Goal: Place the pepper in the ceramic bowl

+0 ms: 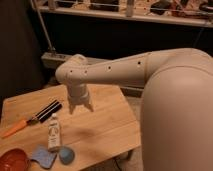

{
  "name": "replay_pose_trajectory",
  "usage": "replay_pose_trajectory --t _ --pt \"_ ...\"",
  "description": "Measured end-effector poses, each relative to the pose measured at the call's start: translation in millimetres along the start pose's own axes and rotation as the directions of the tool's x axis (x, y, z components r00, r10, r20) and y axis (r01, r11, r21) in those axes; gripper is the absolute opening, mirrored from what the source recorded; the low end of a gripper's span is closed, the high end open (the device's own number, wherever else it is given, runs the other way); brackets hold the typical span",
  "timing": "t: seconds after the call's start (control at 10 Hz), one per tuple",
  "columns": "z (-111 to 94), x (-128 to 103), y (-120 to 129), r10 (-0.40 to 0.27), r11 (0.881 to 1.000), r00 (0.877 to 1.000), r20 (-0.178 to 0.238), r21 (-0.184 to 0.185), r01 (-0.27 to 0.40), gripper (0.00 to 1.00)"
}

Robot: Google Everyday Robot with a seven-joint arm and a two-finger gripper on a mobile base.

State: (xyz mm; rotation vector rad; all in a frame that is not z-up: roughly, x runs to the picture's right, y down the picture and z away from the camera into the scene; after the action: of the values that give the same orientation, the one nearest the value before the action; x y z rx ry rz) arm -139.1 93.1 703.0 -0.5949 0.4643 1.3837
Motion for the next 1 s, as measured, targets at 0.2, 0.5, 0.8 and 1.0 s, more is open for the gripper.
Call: replay_pose_trajectory --t 0.2,0.5,0.8,1.0 --pt "-2 -7 22 -0.056 0.998 0.998 0.009 0.002 0.056 0.65" --pt "2 -17 76 -0.18 0.983 0.983 0.018 0.019 0.18 0.65" --pt "7 -24 134 -0.283 0.959 0.959 0.015 0.033 0.283 0.65" --pt "15 -25 181 -0.355 0.934 0.935 0.004 0.034 0.355 0.65"
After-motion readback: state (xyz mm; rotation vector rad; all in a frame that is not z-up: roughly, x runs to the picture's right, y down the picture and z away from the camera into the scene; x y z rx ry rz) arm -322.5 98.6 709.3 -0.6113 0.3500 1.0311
